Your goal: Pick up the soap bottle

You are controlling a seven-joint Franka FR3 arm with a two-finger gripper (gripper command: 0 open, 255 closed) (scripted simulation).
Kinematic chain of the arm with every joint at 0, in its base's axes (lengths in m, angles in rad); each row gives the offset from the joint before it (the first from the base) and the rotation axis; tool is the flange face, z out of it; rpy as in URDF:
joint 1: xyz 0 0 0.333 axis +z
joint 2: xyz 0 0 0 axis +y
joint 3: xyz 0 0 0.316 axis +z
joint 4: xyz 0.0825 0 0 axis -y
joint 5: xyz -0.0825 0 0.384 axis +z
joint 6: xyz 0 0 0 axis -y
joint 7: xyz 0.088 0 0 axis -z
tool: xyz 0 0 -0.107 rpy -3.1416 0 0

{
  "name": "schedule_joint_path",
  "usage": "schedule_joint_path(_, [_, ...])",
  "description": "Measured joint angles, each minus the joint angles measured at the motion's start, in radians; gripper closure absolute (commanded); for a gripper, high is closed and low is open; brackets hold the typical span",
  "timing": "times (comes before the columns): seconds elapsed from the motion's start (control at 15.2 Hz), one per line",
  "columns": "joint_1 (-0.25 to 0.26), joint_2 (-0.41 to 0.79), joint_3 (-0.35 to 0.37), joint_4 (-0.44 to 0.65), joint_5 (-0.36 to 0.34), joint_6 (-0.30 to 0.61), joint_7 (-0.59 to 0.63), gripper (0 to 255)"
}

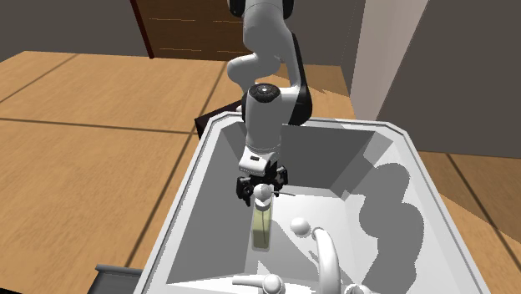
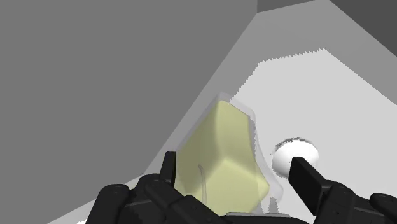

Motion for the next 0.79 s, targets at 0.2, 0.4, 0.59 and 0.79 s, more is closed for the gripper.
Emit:
schedule_joint_path(0.2, [-0.001, 0.007, 0.002, -0.011, 0.005, 0.017, -0.004, 255])
schedule_joint_path(0.4, [-0.002, 0.006, 0.002, -0.013, 0.006, 0.02, -0.005, 255])
schedule_joint_path(0.59, [-0.002, 0.006, 0.002, -0.013, 0.006, 0.02, -0.005, 255])
schedule_joint_path(0.79, [-0.002, 0.008, 0.002, -0.011, 0.006, 0.019, -0.005, 255])
